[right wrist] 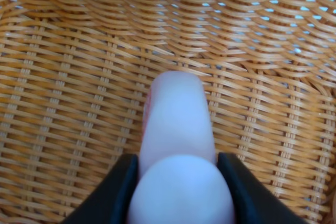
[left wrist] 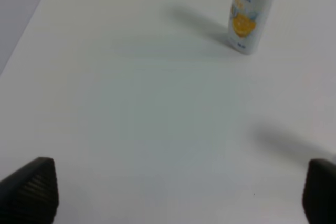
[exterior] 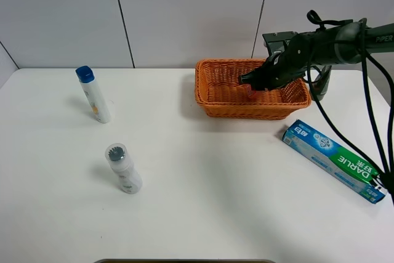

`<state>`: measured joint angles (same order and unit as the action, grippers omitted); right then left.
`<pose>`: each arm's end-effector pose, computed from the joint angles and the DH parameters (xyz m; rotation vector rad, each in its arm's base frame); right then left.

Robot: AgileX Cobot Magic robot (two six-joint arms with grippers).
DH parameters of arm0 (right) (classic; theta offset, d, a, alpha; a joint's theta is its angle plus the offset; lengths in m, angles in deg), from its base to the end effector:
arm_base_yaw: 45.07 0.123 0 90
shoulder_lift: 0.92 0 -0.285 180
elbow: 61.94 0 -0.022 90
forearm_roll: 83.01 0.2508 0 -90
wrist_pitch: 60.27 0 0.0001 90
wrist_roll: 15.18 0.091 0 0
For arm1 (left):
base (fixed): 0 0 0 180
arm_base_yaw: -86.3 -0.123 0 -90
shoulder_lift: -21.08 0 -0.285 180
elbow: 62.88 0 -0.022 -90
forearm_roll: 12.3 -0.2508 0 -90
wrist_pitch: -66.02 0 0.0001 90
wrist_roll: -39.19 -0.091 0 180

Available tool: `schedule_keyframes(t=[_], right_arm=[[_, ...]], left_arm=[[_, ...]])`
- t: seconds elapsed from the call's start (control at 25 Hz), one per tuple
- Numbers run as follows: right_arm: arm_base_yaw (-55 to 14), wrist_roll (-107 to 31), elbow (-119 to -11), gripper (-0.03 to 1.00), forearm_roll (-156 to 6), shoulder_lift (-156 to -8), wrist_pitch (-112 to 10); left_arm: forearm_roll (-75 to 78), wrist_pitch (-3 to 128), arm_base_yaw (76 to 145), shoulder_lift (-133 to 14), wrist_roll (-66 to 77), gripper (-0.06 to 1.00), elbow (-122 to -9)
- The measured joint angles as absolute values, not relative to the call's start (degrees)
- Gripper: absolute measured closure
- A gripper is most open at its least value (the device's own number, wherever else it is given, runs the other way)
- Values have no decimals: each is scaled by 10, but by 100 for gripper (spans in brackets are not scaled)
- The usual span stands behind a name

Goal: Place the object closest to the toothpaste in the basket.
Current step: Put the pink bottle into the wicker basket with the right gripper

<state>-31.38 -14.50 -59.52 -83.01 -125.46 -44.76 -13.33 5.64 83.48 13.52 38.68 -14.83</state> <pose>0.4183 0.1019 0.1523 -0.2821 2.4736 0.1058 -0.0063 0.0011 0.2804 -0.0417 2.0243 0.0582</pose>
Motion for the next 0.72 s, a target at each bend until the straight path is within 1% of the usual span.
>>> schedule_keyframes(t=[0.08,0.32,0.44,0.56,0.72], right_arm=[[-314,-145,-595,56,-827,-1255,-449],[-314,-145,-595,17,-826,-1255,-462],[-314,-145,-595,4,-826,-1255,-470],[-314,-145,-596,-1,-826,-1255,-482],[-314,-145,-597,-2,-826,-1255,-483]], left_arm=[[-133,56,835,135,387,0,-148],[-133,56,835,135,387,0,-148],[-133,56,835,135,387,0,-148],[-132,56,835,135,387,0,-148],[-133,56,835,135,387,0,-148]])
